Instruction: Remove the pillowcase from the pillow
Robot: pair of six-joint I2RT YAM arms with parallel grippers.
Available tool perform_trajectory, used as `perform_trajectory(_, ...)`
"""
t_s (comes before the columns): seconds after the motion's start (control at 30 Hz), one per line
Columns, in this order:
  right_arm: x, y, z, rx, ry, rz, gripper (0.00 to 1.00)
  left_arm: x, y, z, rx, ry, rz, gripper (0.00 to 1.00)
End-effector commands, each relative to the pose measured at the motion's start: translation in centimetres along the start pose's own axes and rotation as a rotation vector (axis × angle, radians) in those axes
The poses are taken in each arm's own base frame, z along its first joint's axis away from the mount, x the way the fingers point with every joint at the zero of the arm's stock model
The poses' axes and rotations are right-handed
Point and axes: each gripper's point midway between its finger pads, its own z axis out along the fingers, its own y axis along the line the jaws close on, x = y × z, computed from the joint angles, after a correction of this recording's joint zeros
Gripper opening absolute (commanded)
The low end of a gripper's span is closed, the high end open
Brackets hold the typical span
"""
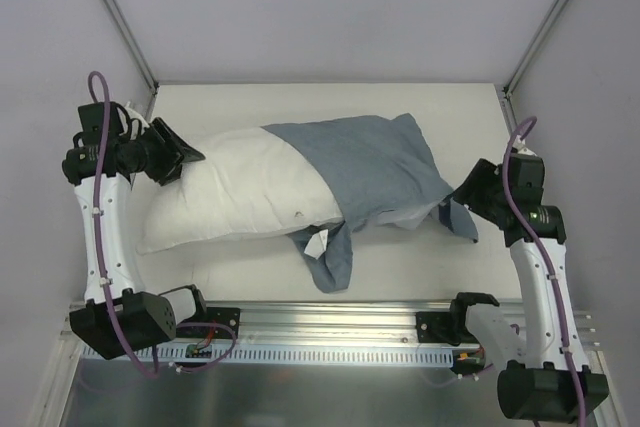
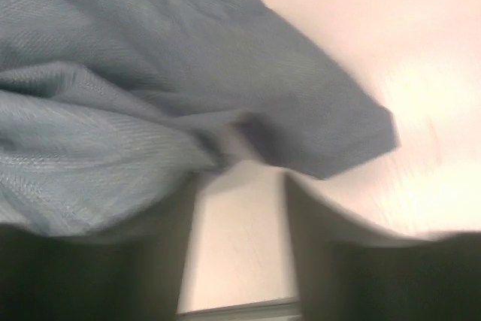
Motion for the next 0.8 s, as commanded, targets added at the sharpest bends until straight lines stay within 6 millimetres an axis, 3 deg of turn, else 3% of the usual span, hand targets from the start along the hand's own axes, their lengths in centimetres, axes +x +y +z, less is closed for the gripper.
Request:
perform_trajectory(0.0, -0.7, -2.1, -0.4, 0.065, -0.079, 0.015, 0.65, -3.7, -0.8, -1.9, 0.043, -0.202, 0.092, 0.54)
perform_trajectory(0.03, -0.8, -2.0, -0.9, 0.053, -0.095, 0.006, 0.83, -3.1, -0.9, -2.2, 0.052, -0.207, 0.127, 0.93)
perform_trajectory(0.07, -1.1, -1.7, -1.3, 0.043, -0.108, 0.003, 0.87, -2.9, -0.8, -2.3, 0.052, -0.211, 0.142, 0.99)
perform_trajectory(0.2, -4.1, 1.4, -3.5, -0.048, -0.186, -0.022, 0.97, -2.8, 1.3, -2.3, -0.038, -0.252, 0.152, 0.99)
perform_trajectory(0.27, -4.4, 3.6, -3.1, -0.084, -0.161, -0.065, 0.98, -2.6, 1.7, -1.8, -0.048, -0.239, 0.130, 0.99)
perform_trajectory(0.3, -5.6, 5.1, -3.8, -0.113, -0.181, -0.087, 0.98, -2.7, 1.8, -1.7, -0.050, -0.238, 0.117, 0.99)
perform_trajectory(0.37, -5.4, 8.0, -2.6, -0.129, -0.139, -0.185, 0.99, -3.4, 2.2, -1.5, -0.086, -0.248, 0.110, 0.99)
perform_trajectory(0.4, -6.8, 9.9, -3.4, -0.151, -0.167, -0.215, 0.99, -3.7, 2.4, -1.1, -0.102, -0.240, 0.102, 0.99)
perform_trajectory(0.43, -5.8, 12.0, -1.5, -0.156, -0.097, -0.292, 0.97, -4.0, 2.8, -0.8, -0.131, -0.244, 0.097, 0.99)
perform_trajectory(0.47, -5.4, 12.9, -0.8, -0.151, -0.057, -0.330, 0.96, -4.4, 2.8, 0.1, -0.142, -0.219, 0.084, 0.99)
perform_trajectory(0.5, -6.4, 15.6, -1.6, -0.199, -0.069, -0.361, 0.96, -3.8, 1.7, 1.2, -0.133, -0.177, 0.111, 0.99)
perform_trajectory(0.53, -5.3, 16.5, 1.2, -0.168, 0.020, -0.415, 0.96, -3.9, 1.7, 2.1, -0.177, -0.174, 0.124, 0.99)
perform_trajectory(0.63, -6.5, 20.9, 2.9, -0.240, 0.053, -0.421, 0.96, -2.6, -1.2, 6.4, -0.203, -0.072, 0.195, 0.99)
perform_trajectory(0.67, -5.2, 21.9, 5.8, -0.232, 0.126, -0.434, 0.96, -3.4, -0.5, 8.1, -0.256, -0.065, 0.157, 0.99)
perform_trajectory(0.7, -5.0, 22.7, 6.8, -0.237, 0.155, -0.437, 0.96, -3.0, -0.7, 9.2, -0.280, -0.051, 0.161, 0.99)
perform_trajectory(0.73, -6.1, 24.1, 6.3, -0.255, 0.154, -0.434, 0.96, -2.9, -0.5, 10.1, -0.304, -0.041, 0.151, 0.99)
perform_trajectory(0.77, -4.2, 24.8, 9.4, -0.248, 0.246, -0.454, 0.96, -2.7, 0.3, 11.7, -0.336, -0.009, 0.130, 0.99)
